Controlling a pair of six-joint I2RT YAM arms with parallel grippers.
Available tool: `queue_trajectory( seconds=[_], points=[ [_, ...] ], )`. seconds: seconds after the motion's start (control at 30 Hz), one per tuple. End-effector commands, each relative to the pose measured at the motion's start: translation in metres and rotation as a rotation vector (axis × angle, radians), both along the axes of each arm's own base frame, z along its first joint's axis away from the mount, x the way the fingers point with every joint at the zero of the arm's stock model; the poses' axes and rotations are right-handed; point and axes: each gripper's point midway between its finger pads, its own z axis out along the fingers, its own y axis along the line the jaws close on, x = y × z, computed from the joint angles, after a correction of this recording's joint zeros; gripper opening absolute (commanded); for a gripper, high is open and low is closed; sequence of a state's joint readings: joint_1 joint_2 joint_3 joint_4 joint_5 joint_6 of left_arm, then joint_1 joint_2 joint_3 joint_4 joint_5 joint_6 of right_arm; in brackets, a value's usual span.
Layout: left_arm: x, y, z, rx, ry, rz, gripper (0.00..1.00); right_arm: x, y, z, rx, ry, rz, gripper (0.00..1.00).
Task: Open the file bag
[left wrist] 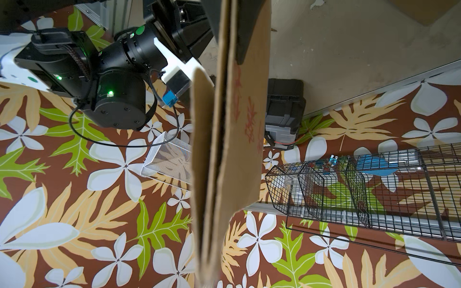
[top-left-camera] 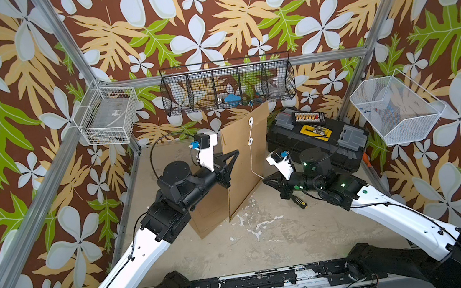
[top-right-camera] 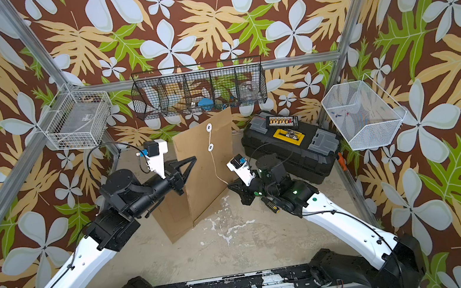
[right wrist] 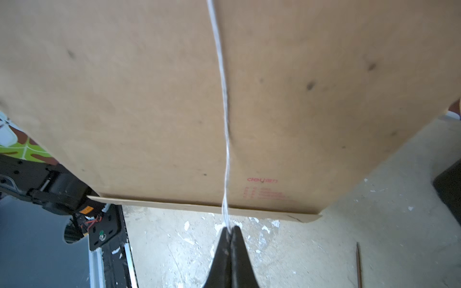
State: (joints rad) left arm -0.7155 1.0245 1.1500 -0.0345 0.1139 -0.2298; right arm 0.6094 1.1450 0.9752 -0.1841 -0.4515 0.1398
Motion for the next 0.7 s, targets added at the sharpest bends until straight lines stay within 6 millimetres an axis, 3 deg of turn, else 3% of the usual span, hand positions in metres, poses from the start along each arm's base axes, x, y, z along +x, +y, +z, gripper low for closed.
queue_trajectory(
  seconds=[0.0,0.3,0.47,0.67],
  points=[
    [0.018,0.012,0.005,0.025,-0.071,0.202,0.0,0.002,0.017,0.024,0.136,0.011,0.04,0.0],
    [0.028,0.014,-0.004,0.073,-0.123,0.363,0.0,-0.008,0.028,0.026,0.186,0.034,0.096,0.0],
    [0.031,0.011,-0.011,0.082,-0.111,0.364,0.0,-0.026,0.044,0.036,0.211,0.033,0.201,0.0],
    [0.032,0.017,-0.012,0.087,-0.112,0.396,0.0,-0.048,0.067,0.033,0.174,0.014,0.318,0.0]
  ],
)
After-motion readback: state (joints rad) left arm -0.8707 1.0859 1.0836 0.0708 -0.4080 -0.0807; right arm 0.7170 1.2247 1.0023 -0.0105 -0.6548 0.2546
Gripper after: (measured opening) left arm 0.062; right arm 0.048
